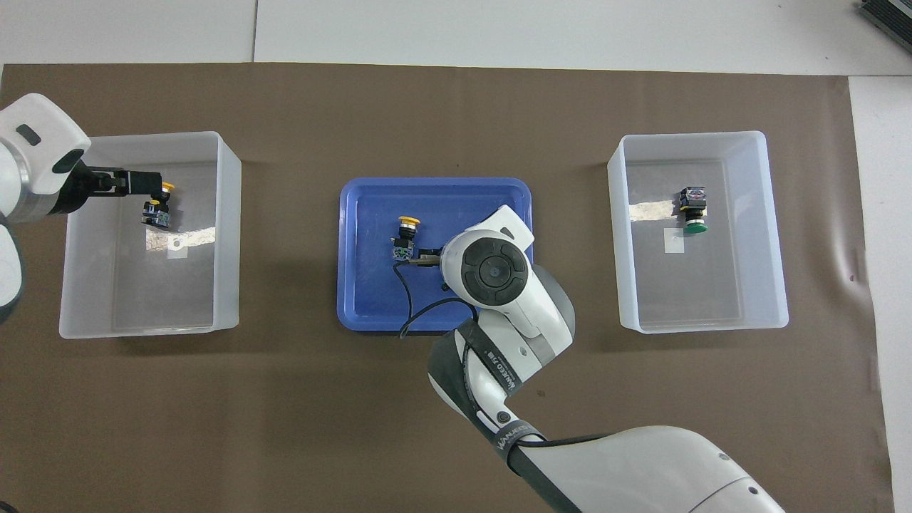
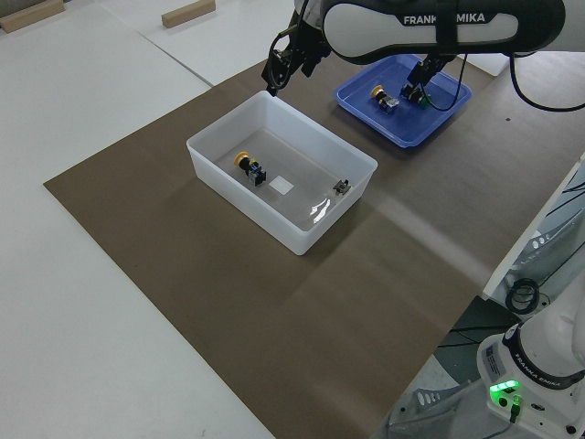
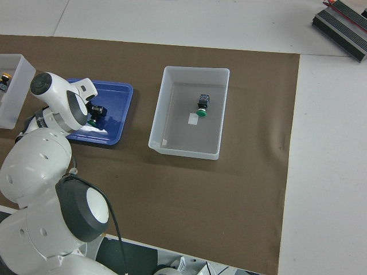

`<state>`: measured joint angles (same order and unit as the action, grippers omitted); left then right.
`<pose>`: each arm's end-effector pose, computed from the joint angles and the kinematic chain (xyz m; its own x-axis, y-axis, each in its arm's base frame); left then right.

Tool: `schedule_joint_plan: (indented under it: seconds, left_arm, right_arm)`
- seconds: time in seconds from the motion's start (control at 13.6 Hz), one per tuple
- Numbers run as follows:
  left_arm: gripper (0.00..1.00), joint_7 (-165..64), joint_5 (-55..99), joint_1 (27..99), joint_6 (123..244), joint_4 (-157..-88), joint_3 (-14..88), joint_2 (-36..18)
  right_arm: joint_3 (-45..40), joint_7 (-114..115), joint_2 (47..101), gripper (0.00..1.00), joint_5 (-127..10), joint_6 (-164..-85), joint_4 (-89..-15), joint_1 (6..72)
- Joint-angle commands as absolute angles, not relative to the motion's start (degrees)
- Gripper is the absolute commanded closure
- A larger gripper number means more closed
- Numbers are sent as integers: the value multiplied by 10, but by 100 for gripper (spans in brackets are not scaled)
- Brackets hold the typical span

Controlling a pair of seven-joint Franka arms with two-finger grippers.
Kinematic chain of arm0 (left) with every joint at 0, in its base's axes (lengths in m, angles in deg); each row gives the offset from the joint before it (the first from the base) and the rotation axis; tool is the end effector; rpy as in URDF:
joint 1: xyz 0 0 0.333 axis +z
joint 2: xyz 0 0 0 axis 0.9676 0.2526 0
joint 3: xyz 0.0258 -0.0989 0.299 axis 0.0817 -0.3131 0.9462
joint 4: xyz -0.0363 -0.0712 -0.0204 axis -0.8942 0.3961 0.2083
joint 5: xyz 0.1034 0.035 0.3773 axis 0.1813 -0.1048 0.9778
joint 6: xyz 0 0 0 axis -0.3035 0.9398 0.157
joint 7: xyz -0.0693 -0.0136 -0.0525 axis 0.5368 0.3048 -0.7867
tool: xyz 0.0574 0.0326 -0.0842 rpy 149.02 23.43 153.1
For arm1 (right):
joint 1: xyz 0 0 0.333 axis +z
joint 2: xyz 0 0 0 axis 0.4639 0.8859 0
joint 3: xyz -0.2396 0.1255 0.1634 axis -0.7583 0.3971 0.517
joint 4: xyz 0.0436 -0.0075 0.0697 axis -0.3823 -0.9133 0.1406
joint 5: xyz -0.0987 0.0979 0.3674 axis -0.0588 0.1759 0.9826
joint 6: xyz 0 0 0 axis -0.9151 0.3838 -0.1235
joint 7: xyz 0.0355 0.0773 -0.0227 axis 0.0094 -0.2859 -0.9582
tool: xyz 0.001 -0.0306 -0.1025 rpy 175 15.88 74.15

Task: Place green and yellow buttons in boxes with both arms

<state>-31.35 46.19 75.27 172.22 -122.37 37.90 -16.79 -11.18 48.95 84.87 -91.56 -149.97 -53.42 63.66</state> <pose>0.5954 -0.0241 0.5059 0.9573 -0.0913 0.2743 -0.0959 -0.9954 0.0035 0.5485 0.3766 0.3054 0.9791 -0.0770 0.1880 -0.0593 -0.9934 -0.0981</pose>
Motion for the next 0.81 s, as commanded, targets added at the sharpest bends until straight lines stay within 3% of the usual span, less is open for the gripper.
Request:
schedule_joint_plan:
  seconds: [0.0, 0.07, 0.15, 0.29, 0.51, 0.74]
  left_arm:
    - [0, -326, 462, 730, 1652, -1171, 383, -155]
    - [0, -327, 462, 722, 1643, -1168, 383, -155]
    - [0, -327, 461, 713, 1642, -1169, 382, -155]
    - [0, -327, 460, 699, 1651, -1175, 381, -155]
    - [0, -344, 458, 669, 1672, -1177, 381, -148]
    - [0, -410, 458, 610, 1734, -1203, 381, -126]
  right_arm:
    - [-112, 503, 855, 55, -934, -1501, -534, 642]
    - [-113, 501, 855, 84, -941, -1498, -534, 642]
    - [-113, 500, 855, 100, -949, -1494, -534, 641]
    - [-117, 493, 848, 100, -950, -1456, -519, 634]
    - [-113, 463, 766, 100, -941, -1381, -503, 571]
    - [-114, 332, 721, 100, -940, -1330, -497, 497]
